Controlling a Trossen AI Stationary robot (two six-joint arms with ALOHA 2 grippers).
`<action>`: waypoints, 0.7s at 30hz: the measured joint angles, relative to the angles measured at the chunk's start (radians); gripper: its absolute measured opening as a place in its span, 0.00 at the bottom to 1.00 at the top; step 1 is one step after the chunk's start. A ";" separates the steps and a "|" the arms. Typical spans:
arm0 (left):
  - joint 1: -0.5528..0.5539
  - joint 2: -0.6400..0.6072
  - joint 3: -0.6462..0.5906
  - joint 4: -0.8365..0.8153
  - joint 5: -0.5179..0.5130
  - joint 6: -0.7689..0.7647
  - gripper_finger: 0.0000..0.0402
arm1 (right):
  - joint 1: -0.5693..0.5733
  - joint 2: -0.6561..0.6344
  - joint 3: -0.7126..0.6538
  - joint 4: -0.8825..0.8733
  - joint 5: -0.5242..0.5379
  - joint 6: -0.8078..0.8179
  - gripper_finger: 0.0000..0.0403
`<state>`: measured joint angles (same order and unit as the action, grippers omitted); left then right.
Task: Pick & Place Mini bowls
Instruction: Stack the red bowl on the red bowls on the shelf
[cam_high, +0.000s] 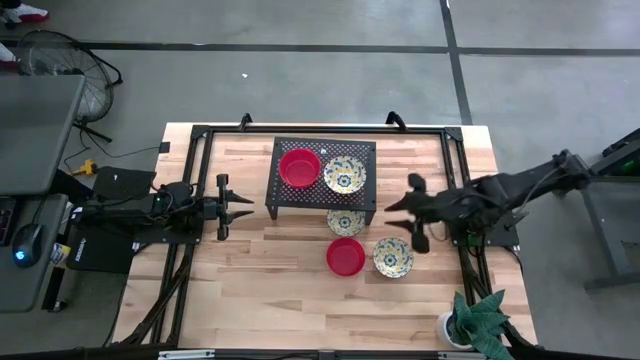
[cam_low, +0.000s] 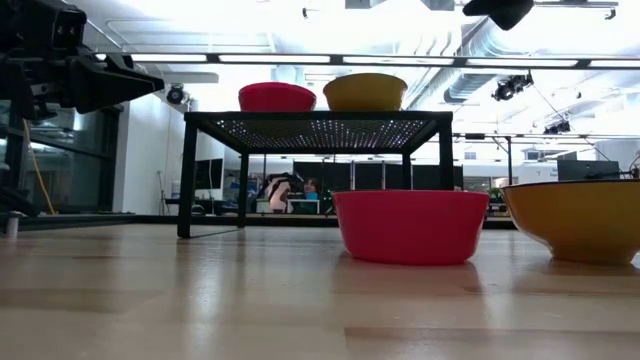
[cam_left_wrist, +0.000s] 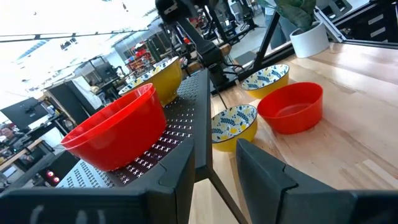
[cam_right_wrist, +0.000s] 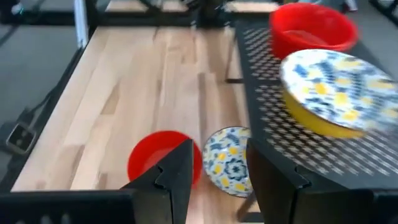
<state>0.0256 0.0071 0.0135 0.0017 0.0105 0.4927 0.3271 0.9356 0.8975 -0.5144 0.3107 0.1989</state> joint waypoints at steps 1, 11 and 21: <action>0.000 0.000 0.000 0.000 0.000 0.000 0.28 | 0.010 0.030 0.017 0.000 -0.006 -0.005 0.34; 0.000 0.000 0.000 0.000 0.000 0.000 0.28 | 0.056 0.340 0.243 -0.152 -0.126 -0.054 0.34; 0.000 0.000 0.000 0.000 0.000 0.000 0.28 | 0.076 0.627 0.391 -0.185 -0.250 -0.140 0.34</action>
<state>0.0254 0.0071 0.0135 0.0017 0.0105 0.4927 0.4030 1.5628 1.2883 -0.6994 0.0605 0.0593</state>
